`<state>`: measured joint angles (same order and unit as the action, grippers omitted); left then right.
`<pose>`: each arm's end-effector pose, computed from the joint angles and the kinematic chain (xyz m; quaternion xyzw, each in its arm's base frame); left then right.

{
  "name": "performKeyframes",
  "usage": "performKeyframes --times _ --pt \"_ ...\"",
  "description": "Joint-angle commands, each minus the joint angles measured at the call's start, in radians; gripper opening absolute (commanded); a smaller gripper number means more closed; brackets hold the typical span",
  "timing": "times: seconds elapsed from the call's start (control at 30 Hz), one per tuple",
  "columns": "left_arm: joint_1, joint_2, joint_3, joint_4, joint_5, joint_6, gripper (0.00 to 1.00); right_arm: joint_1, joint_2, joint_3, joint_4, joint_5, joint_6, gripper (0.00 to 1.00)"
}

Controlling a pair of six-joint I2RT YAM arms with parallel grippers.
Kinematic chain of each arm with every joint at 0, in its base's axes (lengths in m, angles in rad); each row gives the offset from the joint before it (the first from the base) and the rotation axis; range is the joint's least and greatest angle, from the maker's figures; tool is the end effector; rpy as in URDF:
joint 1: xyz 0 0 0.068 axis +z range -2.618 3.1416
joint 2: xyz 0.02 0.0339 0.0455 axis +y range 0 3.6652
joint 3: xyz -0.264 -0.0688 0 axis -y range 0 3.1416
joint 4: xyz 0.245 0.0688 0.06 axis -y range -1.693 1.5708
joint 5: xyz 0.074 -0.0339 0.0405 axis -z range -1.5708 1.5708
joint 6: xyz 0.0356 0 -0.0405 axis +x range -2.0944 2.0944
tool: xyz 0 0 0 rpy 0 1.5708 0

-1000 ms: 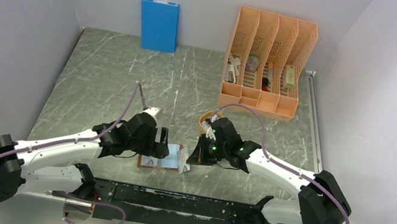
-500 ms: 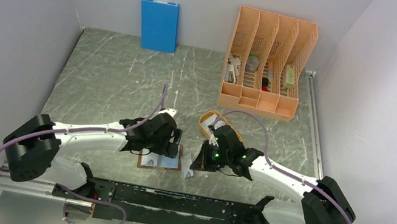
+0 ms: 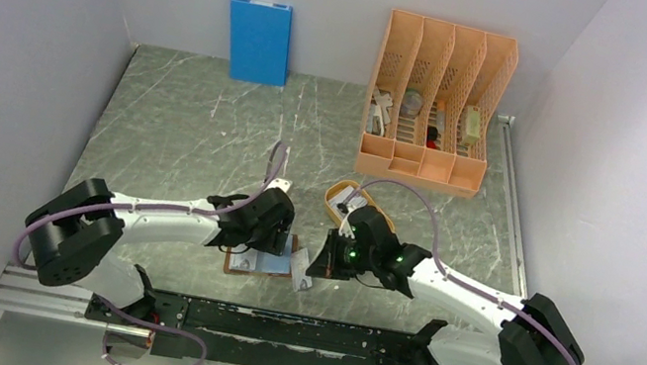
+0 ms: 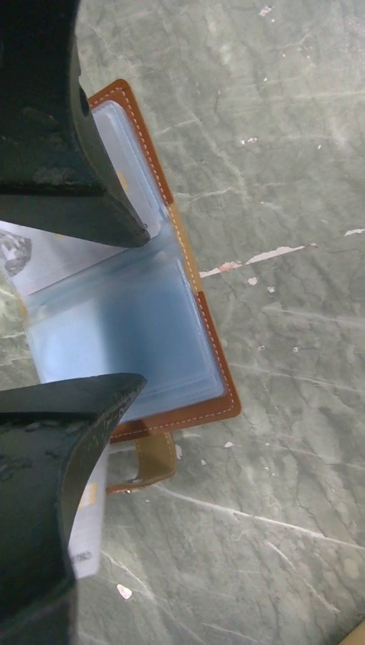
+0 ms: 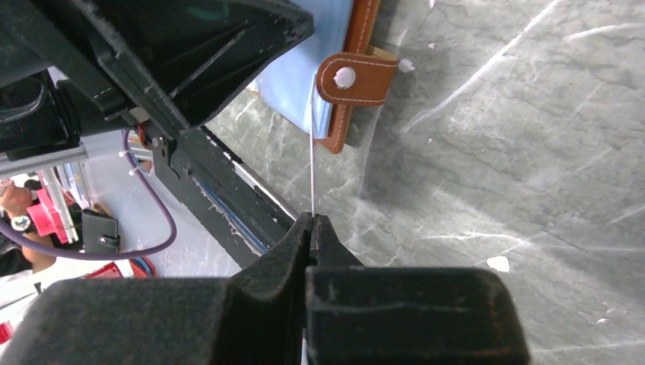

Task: Put the credit cards into the card holder
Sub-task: Turn over the card slot in the card holder.

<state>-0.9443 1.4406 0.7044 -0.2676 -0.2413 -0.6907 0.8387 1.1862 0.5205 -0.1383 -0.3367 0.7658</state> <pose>0.1628 -0.2104 0.1636 0.0871 0.9497 -0.1235 0.2742 0.1419 0.1755 0.1766 -0.0960 0.9114 0.3731 0.1446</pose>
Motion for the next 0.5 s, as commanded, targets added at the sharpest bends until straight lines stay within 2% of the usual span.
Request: performKeyframes --times 0.0,0.47 --pt "-0.004 0.042 -0.020 0.004 -0.024 0.012 0.65 0.020 -0.013 0.007 0.025 -0.003 -0.004 0.00" --pt "-0.004 0.054 -0.070 0.016 -0.038 0.012 0.26 0.032 0.038 0.007 0.055 0.013 0.026 0.00"
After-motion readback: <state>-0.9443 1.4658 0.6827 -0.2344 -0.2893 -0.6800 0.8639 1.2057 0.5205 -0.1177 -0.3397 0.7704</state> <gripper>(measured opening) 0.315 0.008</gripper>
